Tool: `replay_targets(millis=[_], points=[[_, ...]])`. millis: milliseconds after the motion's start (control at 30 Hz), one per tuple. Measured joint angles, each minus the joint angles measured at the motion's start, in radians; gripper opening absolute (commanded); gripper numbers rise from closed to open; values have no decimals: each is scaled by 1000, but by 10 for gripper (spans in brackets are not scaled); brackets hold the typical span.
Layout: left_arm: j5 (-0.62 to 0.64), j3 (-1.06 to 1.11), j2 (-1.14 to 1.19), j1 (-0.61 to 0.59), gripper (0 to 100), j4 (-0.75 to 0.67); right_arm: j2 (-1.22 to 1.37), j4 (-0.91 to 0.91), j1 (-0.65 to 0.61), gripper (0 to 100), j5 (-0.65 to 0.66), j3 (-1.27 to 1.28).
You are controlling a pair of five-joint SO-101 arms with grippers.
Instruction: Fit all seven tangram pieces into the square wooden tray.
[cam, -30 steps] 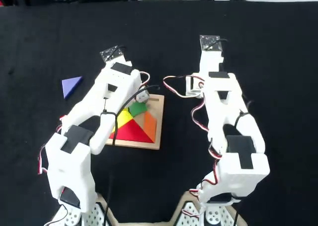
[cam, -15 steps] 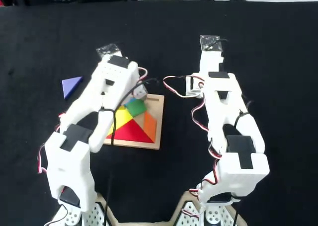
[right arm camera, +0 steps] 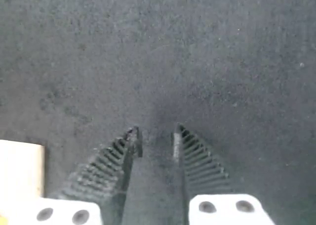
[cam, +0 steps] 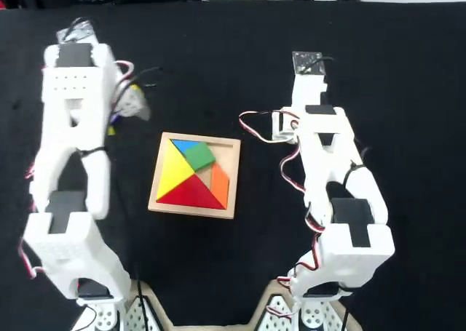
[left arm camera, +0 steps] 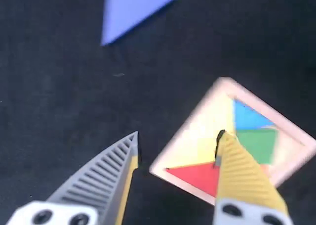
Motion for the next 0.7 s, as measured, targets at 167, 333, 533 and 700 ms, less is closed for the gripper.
replay_targets(millis=[167,333,533,700], points=[[-12,193,17,-190,253,-204,2,75,-129,11,172,-25],[-14,384,17,-218,253,-486,-25,264,-245,11,161,-172],[-14,632,17,-195,252,-845,-54,407,-410,11,133,-279],[14,632,17,-233,252,-862,-12,411,-511,11,133,-328]])
